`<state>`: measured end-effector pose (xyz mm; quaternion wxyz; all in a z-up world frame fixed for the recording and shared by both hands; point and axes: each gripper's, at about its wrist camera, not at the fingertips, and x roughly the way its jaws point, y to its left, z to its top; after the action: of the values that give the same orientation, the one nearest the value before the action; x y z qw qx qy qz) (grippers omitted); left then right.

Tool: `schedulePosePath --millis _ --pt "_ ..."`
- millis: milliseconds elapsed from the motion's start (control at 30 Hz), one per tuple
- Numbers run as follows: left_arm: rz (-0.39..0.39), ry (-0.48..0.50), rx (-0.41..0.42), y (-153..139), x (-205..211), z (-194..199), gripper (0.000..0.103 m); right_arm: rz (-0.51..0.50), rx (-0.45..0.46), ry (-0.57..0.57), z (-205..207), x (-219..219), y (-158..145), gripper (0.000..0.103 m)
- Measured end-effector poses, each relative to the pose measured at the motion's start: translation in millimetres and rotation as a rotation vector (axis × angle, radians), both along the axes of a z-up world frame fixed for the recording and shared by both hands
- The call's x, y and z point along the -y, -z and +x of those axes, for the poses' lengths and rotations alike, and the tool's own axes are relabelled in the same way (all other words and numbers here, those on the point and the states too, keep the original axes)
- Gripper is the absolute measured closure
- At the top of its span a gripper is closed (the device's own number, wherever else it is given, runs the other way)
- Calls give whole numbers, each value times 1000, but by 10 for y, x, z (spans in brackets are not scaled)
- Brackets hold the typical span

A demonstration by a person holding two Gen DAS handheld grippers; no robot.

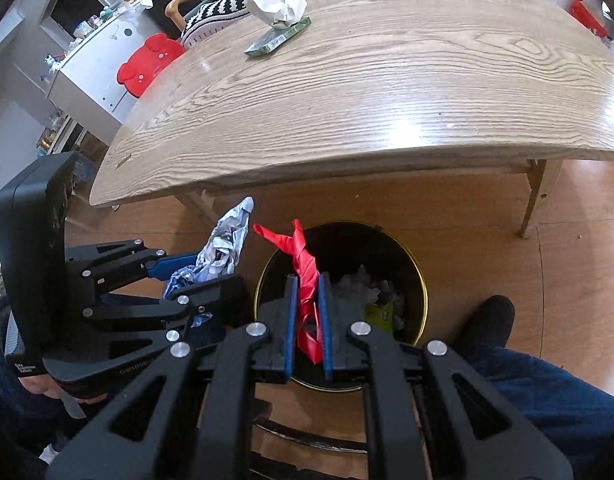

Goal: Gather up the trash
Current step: 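Carry the foil wrapper and red ribbon over the bin and release both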

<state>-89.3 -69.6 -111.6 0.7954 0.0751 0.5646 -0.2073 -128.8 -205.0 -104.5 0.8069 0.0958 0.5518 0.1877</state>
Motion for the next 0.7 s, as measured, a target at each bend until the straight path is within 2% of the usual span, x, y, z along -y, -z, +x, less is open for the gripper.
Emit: schedulePosePath --millis 167,233,267,300,333,367,433,467,500,700 --pt "3 -2 -4 9 14 -13 71 15 1 16 8 21 -15 92" --pt "9 -13 -3 14 12 5 59 25 -2 27 17 54 -18 92" --pt "9 -19 -3 13 4 11 42 28 -4 32 20 64 -21 92" --pt "2 -29 -4 9 -12 23 33 30 -6 34 26 72 -20 92" --pt "-4 -36 -5 4 -25 30 32 33 -8 37 27 77 -20 90" --pt "-6 -41 -6 2 -32 35 32 38 -11 40 28 86 -18 86" --pt "-2 -46 -10 8 -43 44 32 47 -11 52 35 114 -21 60" --pt "-2 -47 -11 11 -38 42 32 54 -4 62 33 133 -36 40" --pt "-2 -46 -13 16 -38 39 32 55 3 66 29 139 -51 36" --pt "0 -46 -2 -3 -40 36 32 50 10 66 23 118 -69 36"
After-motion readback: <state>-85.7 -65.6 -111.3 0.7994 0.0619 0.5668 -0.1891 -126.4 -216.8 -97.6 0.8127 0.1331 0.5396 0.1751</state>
